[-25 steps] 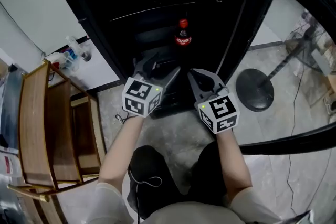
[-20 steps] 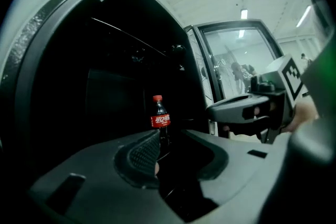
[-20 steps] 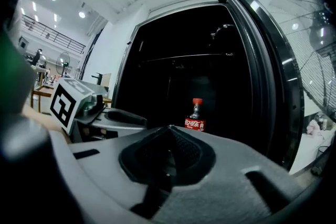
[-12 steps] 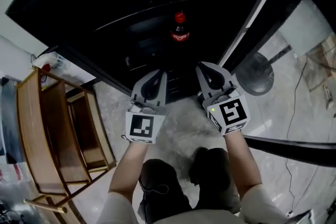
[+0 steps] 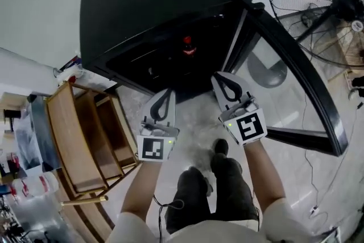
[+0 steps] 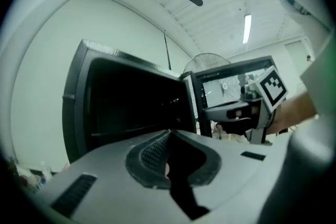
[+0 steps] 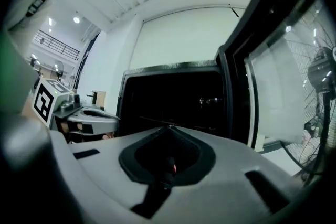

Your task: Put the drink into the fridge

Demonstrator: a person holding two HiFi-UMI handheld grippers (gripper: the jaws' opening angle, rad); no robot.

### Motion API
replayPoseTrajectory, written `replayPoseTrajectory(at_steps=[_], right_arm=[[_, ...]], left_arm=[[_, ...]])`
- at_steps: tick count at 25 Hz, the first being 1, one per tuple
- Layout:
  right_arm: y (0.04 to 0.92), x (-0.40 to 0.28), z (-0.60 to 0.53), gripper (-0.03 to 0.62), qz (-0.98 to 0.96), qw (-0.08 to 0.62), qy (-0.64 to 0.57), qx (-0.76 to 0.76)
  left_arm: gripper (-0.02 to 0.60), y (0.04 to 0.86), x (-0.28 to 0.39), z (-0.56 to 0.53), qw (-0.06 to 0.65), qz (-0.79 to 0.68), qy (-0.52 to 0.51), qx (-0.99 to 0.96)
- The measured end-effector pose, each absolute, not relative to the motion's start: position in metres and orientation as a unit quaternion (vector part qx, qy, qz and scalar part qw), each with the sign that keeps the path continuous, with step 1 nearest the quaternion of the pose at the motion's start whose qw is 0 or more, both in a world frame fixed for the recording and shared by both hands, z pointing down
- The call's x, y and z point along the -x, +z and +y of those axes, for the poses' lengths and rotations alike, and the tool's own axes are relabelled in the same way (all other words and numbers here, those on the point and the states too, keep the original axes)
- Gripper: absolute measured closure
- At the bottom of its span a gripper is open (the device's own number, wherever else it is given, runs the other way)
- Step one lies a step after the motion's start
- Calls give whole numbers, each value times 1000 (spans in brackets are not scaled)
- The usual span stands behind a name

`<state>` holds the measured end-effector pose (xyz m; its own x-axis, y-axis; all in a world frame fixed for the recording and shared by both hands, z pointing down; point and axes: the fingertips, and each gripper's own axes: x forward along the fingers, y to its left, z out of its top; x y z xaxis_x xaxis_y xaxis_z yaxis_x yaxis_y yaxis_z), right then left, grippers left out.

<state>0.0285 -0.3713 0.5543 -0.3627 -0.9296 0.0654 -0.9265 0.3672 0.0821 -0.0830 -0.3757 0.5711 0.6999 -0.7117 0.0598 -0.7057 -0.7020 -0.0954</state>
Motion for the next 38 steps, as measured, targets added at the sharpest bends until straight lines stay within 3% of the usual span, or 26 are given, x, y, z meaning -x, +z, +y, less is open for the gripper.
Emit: replayPoseTrajectory(at_steps=[13, 20, 38], right_arm=[[342, -23, -263, 595, -806, 50, 31, -589], [270, -21, -200, 594, -807, 80, 18, -584], [210, -71, -133, 594, -870, 104, 28, -481]], left_arm=[[574, 354, 145, -271, 36, 389, -52, 919], [574, 265, 148, -210, -10, 392, -24, 920], [572, 209, 106, -119, -65, 475, -15, 877]])
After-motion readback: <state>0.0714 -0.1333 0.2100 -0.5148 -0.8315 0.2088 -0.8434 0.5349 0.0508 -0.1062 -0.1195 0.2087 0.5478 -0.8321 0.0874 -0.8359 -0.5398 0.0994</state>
